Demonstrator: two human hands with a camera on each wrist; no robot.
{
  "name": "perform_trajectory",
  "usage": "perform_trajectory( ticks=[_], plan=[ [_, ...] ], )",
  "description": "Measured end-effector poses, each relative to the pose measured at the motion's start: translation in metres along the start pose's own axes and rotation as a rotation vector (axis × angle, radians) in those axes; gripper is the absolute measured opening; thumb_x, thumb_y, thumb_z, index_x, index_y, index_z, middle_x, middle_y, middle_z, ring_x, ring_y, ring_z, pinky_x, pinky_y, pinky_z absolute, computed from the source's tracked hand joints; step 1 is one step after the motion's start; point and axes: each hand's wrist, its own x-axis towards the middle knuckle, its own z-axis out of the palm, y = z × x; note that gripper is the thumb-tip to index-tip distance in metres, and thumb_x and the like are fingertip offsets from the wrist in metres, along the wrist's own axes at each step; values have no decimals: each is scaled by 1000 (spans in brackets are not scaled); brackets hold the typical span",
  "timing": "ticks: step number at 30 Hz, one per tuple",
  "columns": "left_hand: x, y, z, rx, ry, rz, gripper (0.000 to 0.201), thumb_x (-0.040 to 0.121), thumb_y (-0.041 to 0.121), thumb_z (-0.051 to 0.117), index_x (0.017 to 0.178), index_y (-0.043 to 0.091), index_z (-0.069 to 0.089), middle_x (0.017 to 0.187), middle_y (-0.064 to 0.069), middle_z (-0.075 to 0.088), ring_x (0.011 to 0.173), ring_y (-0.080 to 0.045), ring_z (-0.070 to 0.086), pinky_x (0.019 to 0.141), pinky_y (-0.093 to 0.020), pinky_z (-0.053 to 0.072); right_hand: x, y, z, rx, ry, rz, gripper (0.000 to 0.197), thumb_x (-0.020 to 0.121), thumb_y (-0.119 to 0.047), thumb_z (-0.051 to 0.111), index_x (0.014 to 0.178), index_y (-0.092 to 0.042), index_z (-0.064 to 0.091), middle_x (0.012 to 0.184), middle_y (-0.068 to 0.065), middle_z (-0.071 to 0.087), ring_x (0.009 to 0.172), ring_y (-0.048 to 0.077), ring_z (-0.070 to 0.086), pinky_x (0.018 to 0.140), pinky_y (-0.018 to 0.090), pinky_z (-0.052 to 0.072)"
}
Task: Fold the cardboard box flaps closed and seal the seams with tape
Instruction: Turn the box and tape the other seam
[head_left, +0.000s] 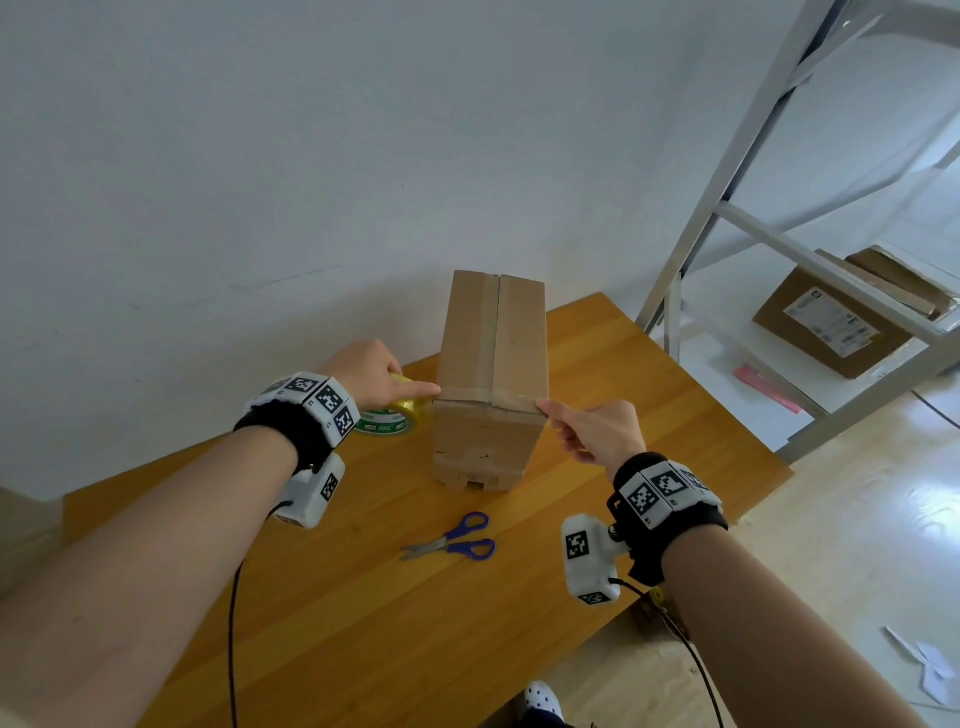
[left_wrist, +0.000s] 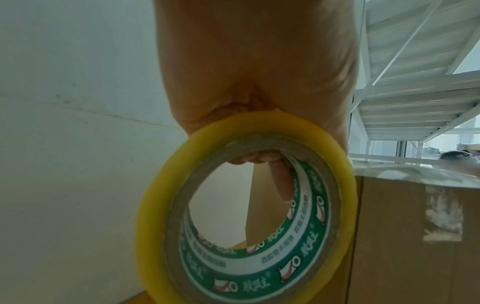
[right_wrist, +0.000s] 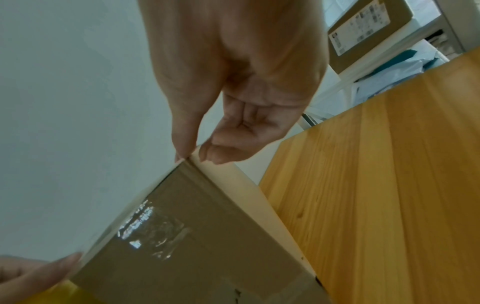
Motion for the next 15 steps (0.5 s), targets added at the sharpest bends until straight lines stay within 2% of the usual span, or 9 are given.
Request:
perform_trajectory(
  ticks=[4,6,8,10,11,13,14,15],
  plan=[
    [2,2,-1,-9,-11,-23,57,73,63,61,46,16,44,40,6,29,34,-10,22,40,-20,23,2,-4,-6,-209,61,43,61,58,-63,79,74,-5,67,64,4,65,51,15,60,53,25,56],
    [3,3,-1,-12,-10,-37,57,72,63,61,45,17,42,40,6,28,34,-10,22,41,-21,22,-1,-7,-6,-348,121,-3,63,61,-70,71,72,-9,60,67,1,63,54,15,59,54,28,53],
    [3,4,0,-25,-13,-48,58,72,63,61,44,18,38,40,6,27,35,-10,21,42,-21,22,-6,-9,-3,-458,231,-212,50,78,-62,61,83,-13,58,83,-1,61,70,14,57,60,25,44],
    [3,6,2,-32,-12,-55,58,73,63,61,44,18,37,41,5,27,35,-10,21,43,-20,22,-14,-11,8,-519,309,-554,34,91,-44,54,104,-14,61,104,-1,60,89,13,58,70,19,40],
    [2,7,3,-31,-13,-60,58,73,64,61,44,18,38,41,5,27,36,-10,22,43,-20,22,-18,-12,18,-548,281,-735,31,94,-36,52,113,-13,61,113,1,60,99,14,58,77,19,43],
    [1,9,4,-37,-14,-68,59,71,66,60,45,18,38,42,5,27,36,-10,22,43,-21,21,-22,-11,42,-686,104,-1010,38,96,-29,50,130,-11,53,134,6,53,120,18,52,99,30,45],
    [0,9,4,-48,-12,-67,60,70,67,60,44,18,37,41,6,27,36,-10,21,43,-21,21,-23,-9,54,-784,1,-1076,46,97,-30,49,138,-11,44,144,7,45,131,20,43,110,36,36],
    [-1,8,4,-62,-6,-65,60,70,67,61,43,18,36,40,6,27,35,-11,21,42,-21,20,-24,-7,65,-879,-85,-1107,54,97,-33,46,145,-11,33,152,7,34,140,20,31,117,38,24]
  ],
)
